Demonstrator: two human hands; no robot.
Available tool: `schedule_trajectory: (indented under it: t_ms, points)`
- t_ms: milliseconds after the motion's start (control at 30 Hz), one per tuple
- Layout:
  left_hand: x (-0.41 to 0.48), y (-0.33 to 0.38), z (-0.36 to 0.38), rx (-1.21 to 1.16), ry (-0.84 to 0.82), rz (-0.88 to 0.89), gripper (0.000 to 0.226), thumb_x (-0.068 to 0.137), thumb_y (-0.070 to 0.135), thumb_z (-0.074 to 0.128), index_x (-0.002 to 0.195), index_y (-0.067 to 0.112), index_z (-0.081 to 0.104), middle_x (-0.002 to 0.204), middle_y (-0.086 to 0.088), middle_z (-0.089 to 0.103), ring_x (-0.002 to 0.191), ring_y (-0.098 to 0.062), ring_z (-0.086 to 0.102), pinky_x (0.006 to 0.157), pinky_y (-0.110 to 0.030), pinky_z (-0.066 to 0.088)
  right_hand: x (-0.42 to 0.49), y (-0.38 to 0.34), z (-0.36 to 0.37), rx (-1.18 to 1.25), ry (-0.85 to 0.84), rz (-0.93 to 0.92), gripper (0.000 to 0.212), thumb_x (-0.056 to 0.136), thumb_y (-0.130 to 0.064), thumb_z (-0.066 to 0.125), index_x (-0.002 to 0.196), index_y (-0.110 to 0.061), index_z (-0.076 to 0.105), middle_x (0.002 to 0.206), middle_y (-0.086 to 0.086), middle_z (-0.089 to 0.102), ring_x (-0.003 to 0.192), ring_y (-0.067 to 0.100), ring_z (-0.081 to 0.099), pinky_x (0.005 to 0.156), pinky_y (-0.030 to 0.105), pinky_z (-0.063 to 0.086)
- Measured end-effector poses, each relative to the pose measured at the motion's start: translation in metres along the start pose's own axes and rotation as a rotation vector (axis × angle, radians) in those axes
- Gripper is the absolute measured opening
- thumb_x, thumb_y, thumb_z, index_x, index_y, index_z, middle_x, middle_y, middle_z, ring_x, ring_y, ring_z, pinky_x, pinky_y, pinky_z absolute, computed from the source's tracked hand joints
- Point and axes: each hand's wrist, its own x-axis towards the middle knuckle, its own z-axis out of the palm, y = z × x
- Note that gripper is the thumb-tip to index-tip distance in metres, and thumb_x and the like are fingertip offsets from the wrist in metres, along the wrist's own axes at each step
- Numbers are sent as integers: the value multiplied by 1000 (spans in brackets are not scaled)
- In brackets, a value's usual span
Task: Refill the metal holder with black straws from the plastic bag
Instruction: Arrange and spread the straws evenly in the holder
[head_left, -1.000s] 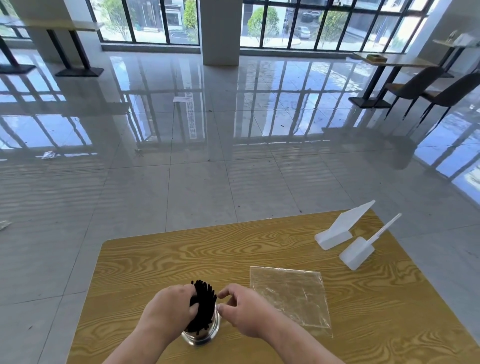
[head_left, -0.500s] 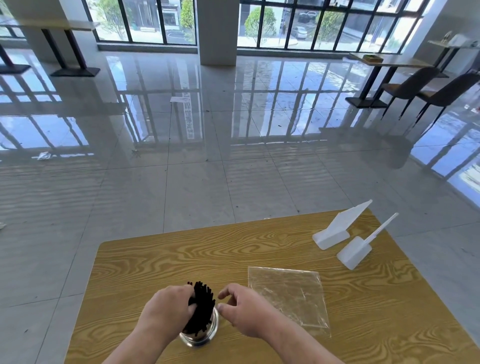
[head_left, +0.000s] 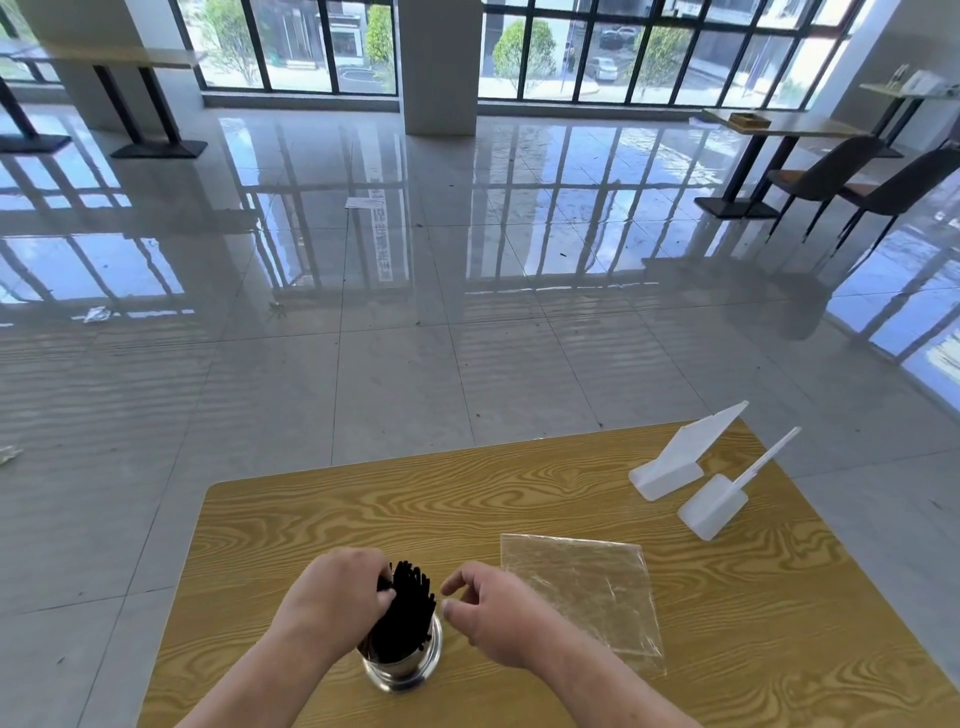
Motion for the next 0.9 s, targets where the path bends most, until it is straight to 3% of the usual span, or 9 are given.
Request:
schedule_trajectory:
  t_ms: [300,533,667,833,900]
  points:
    - [4,3,-41,-29,22,-12,6,89,41,71,88,35,74,82,17,68,78,1,63,60,-14,39,2,-6,1,23,15,-24,19,97,-47,63,112,-38,69,87,-12,71,69,1,63,61,22,54]
    - [-1,5,-69,-36,17,-45,10,87,41,74,79,34,72,78,13,71,74,-1,64,59,-20,44,5,-13,3,28,18,-29,14,97,-47,64,107,-38,70,86,-12,72,69,3,63,61,23,55]
    - [-3,4,-90,-67,29,-62,13,86,39,75,73,35,72,67,12,71,62,-2,64,55,-22,45,4,-17,4,21,19,-31,15,96,-45,62,105,-37,71,84,-14,71,72,3,64,66,26,55]
    - [-7,2,-108,-119,67,-77,14,83,43,78,71,37,73,65,29,69,58,3,65,50,-20,45,3,-21,5,8,15,-29,16,97,-45,62,105,-35,71,91,-11,74,78,5,67,75,30,59]
    - [-7,0,-114,-144,81,-69,15,83,43,79,71,36,73,63,26,70,56,0,66,51,-24,50,3,-23,6,7,15,-32,17,97,-46,62,105,-35,71,89,-12,73,75,3,66,72,28,57]
